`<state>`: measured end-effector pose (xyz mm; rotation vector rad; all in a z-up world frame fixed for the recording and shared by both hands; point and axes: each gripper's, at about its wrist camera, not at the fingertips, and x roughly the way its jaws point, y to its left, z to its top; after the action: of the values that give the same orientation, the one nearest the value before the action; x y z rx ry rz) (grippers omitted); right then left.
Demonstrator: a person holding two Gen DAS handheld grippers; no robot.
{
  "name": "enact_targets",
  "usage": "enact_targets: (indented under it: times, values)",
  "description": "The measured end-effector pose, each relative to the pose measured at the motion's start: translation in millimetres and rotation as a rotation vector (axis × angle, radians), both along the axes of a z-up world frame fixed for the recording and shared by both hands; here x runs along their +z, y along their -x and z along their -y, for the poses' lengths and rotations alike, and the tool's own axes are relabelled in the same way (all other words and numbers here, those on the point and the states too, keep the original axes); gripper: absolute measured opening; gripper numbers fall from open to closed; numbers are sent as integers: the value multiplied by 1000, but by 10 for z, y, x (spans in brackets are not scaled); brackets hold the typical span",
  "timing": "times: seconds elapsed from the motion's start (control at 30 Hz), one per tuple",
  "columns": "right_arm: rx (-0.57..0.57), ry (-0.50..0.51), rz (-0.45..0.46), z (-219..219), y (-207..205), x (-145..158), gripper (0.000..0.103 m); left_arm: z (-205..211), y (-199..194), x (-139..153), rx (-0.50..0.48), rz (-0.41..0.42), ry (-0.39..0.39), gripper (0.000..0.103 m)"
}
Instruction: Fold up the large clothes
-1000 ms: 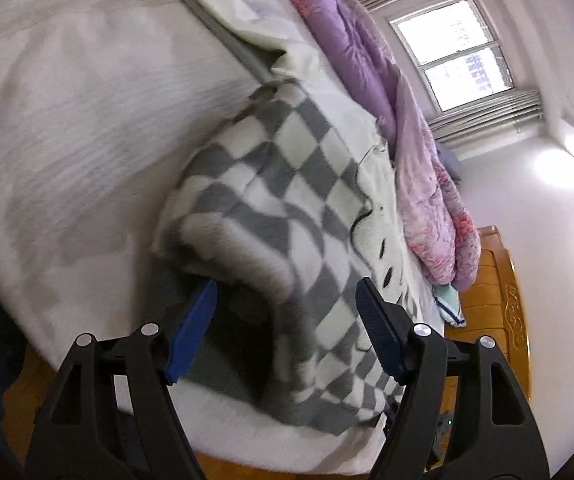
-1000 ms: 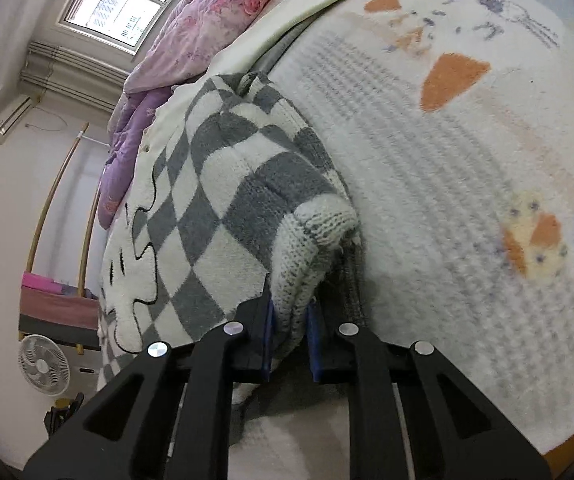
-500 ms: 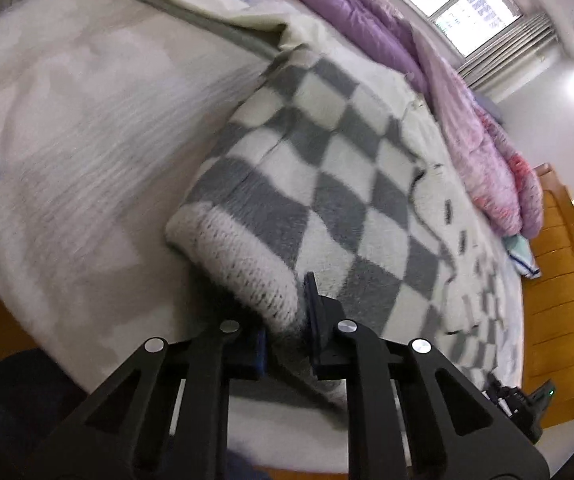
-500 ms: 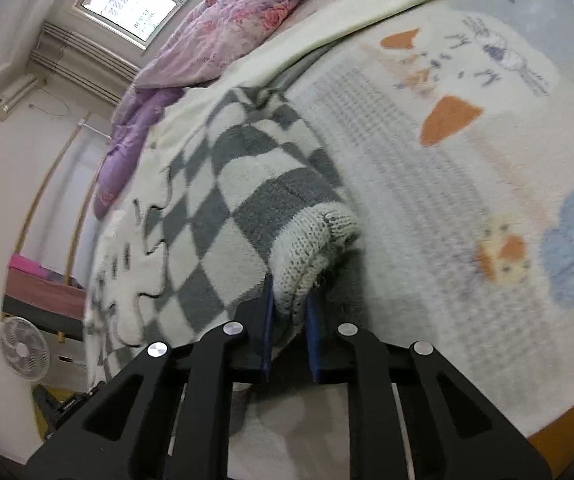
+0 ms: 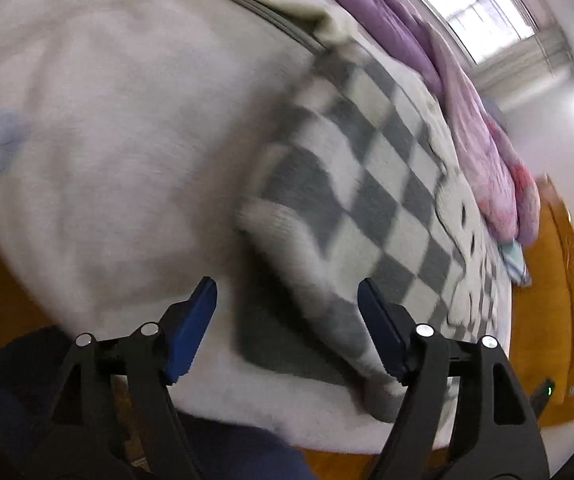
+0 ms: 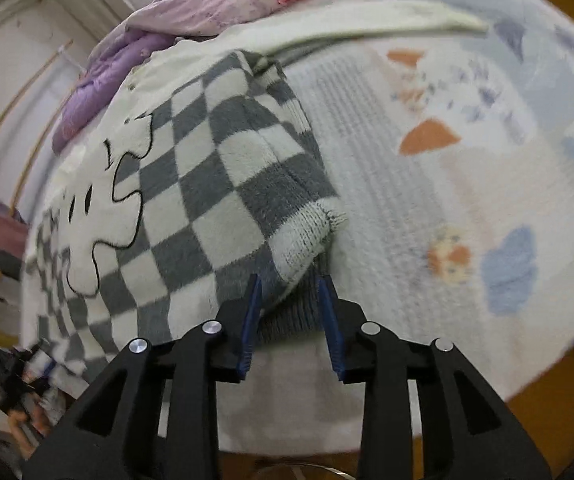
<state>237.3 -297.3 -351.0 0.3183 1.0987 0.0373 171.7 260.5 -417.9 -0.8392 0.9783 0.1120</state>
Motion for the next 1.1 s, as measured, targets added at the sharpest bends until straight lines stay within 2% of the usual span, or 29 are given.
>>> enact_targets:
  times: [0.03,0.1,0.17,0.2,0.3,0.4,0.47,0.53,0.57,0.6,0.67,0.7,0.73,0.8,0.9,1.0,1.1]
  values:
    - [17,29,32,-93,-16,91,29,-68,25,-43,14,-3,38,74]
    - [78,24,100,-327,-104,237,27,-126,16,-150,42,-24,93,74]
    - [170,-16,158,-686,-320,336,21,-147,-13,-208,50,-33,102,74]
    - [197,-23,165,-822,-423,335,15,-114,-47,-220,42,-28,92,74]
    - [280,-53,152,-1344,-875,253,7,13,-132,-236,-3,-27,78,74]
    - [326,-22,148,-1699,-1223,229,6,71,-159,-281,-18,-29,87,74]
    - [332,-40,123,-1922,-1549,205,5,108,-183,-311,-30,-30,81,73]
    - [338,-16,97,-2079,-1826,174,5,162,-214,-315,-51,-18,72,64]
    - [344,1,93,-2161,-1911,164,5,195,-233,-334,-67,-19,73,53]
    - [357,21,71,-2244,-2034,130,5,208,-235,-351,-71,-17,66,52]
    - [367,20,35,-2353,-2213,58,5,239,-264,-351,-105,-18,37,45]
    - [381,17,6,-2388,-2265,11,5,245,-278,-338,-125,-13,29,38]
    - [385,14,-42,-2436,-2342,-84,5,256,-289,-336,-133,-8,40,35]
    - [379,14,-84,-2459,-2430,-233,4,233,-287,-326,-132,2,60,31]
    - [359,-24,-88,-2400,-2522,-424,0,266,-314,-292,-135,18,67,28]
    - [350,-58,-105,-2347,-2498,-367,0,290,-317,-240,-137,23,56,26]
    - [386,-56,-134,-2325,-2250,-219,1,293,-306,-178,-139,39,67,26]
